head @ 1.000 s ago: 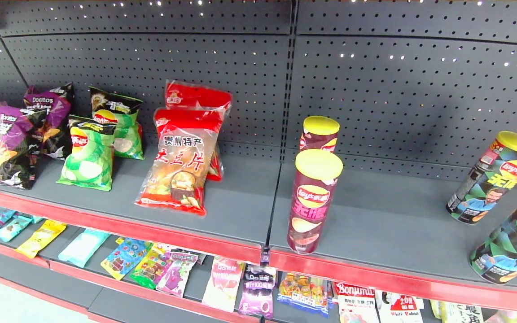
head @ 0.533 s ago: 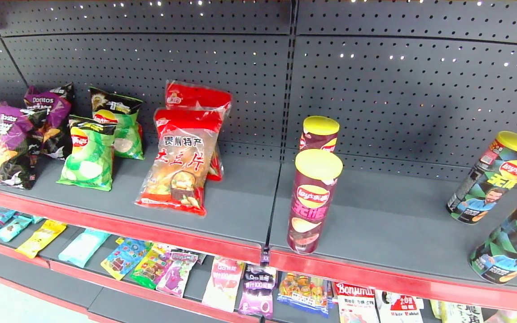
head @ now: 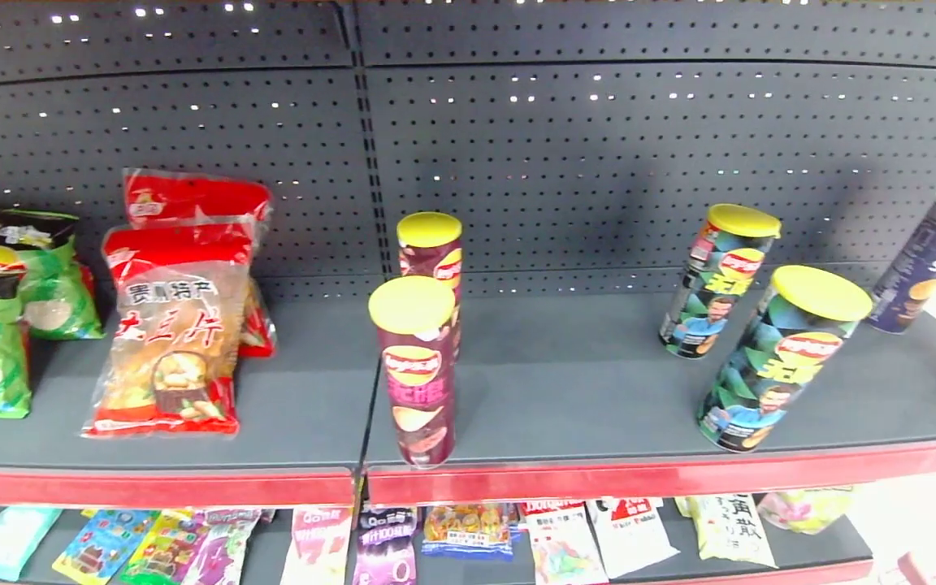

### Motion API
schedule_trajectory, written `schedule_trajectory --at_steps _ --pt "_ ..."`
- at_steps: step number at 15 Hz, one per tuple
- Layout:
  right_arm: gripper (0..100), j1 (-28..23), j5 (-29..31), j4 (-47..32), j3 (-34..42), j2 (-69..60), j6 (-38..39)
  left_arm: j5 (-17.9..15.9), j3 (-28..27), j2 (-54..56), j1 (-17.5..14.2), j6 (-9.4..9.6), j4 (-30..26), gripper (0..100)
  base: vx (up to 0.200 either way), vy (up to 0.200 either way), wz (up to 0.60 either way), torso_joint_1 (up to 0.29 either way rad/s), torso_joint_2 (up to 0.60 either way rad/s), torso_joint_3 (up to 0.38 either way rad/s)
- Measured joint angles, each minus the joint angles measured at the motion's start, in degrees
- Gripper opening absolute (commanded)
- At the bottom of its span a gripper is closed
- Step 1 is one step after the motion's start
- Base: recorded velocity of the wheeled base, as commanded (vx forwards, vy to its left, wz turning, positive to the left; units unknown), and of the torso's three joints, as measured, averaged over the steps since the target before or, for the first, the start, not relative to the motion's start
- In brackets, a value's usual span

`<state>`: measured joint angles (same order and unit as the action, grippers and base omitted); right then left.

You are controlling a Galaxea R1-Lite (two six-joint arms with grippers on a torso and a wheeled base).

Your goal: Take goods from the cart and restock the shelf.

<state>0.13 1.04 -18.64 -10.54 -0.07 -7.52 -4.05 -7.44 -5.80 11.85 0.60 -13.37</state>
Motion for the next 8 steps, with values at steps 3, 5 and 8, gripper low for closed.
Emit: schedule_trajectory --at_steps 3,5,8 --pt "100 0.1 0.0 0.0 0.0 0.0 0.0 0.1 0.0 0.0 0.0 0.02 0.0 100 0.0 0.0 0.0 0.0 0.0 0.0" --pt "100 0.0 0.0 0.0 0.0 0.0 0.0 0.2 0.0 0.0 0.0 0.41 0.0 100 0.0 0.0 0.0 0.0 0.0 0.0" --pt "100 0.0 0.0 -0.1 0.0 0.0 0.0 0.4 0.0 0.0 0.0 0.46 0.0 100 0.0 -0.2 0.0 -0.004 0.0 0.007"
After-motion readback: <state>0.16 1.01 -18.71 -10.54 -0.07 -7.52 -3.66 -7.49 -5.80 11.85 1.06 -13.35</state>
